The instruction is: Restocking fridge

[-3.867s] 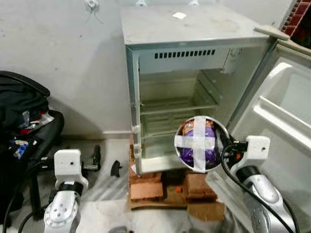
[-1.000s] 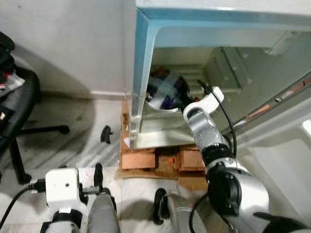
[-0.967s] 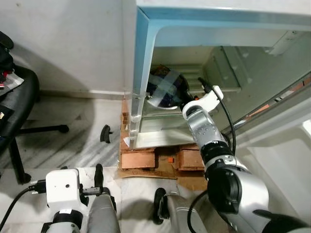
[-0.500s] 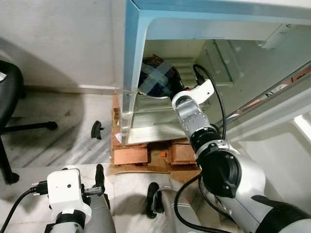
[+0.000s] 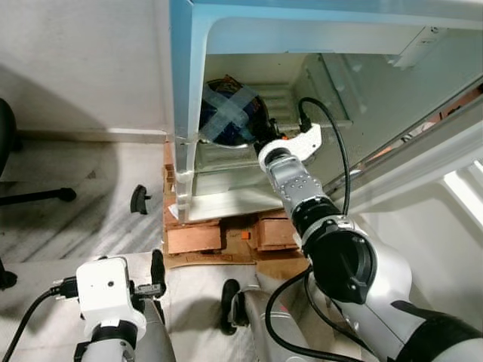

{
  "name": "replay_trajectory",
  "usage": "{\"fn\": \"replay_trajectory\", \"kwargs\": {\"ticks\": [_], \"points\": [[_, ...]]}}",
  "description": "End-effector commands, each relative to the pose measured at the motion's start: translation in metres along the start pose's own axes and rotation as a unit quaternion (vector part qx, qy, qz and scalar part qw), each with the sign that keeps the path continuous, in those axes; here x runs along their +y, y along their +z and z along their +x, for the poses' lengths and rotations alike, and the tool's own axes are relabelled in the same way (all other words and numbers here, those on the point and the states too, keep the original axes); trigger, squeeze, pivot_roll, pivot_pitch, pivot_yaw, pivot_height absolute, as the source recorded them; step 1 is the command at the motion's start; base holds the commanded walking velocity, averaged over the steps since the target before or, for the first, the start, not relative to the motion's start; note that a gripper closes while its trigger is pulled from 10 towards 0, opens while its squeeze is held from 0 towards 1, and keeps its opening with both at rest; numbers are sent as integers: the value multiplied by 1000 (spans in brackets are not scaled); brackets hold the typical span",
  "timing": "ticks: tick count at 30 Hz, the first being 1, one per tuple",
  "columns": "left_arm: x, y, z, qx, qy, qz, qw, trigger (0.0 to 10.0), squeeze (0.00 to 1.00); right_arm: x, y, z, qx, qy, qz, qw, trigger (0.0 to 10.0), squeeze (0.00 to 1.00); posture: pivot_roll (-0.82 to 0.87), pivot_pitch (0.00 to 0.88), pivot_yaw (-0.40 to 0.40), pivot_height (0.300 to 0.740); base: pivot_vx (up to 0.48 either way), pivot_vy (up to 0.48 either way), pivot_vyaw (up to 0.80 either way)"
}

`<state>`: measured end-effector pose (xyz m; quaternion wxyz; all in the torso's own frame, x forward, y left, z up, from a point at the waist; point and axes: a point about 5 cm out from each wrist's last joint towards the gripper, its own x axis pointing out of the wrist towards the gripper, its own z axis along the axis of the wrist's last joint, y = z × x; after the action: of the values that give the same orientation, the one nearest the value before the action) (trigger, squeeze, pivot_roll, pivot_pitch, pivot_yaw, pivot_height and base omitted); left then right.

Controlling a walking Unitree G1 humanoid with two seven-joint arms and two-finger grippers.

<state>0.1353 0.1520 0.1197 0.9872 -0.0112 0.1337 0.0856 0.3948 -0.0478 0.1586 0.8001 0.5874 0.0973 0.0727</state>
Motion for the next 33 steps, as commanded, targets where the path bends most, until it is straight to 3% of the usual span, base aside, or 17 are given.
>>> {"fn": "replay_trajectory", "kwargs": {"ticks": [1,13,15,16,18,19,23,30,33], "points": [[0,-6,-1,16,6,2,1000,10000,0,29,-41,1,67,57,14,996,10000,1000,336,325,-205,740,0,0,0],[0,-6,4,11,12,-1,1000,10000,0,39,-41,2,76,90,44,992,10000,976,338,310,-209,740,0,0,0],[0,-6,5,11,12,0,1000,10000,0,35,-46,1,91,75,19,993,10000,973,337,306,-208,740,0,0,0],[1,-6,7,10,12,0,1000,10000,0,29,-51,-1,107,62,-21,992,10000,980,336,303,-208,740,0,0,0],[1,-6,7,10,12,0,1000,10000,0,28,-52,-1,109,61,-29,992,10000,980,336,303,-208,740,0,0,0],[1,-6,9,9,12,1,1000,10000,0,22,-58,-3,126,49,-63,989,10000,984,335,300,-208,740,0,0,0],[0,-5,12,6,11,1,1000,10000,0,15,-61,-6,138,50,-126,981,10000,1000,328,293,-207,740,0,0,0],[-1,-3,19,-2,8,2,1000,10000,0,5,-54,-7,134,52,-191,971,10000,1000,322,272,-204,740,0,0,0],[0,-2,25,-8,7,3,1000,10000,0,-3,-48,-8,145,46,-238,959,10000,1000,317,258,-204,740,0,0,0]]}}
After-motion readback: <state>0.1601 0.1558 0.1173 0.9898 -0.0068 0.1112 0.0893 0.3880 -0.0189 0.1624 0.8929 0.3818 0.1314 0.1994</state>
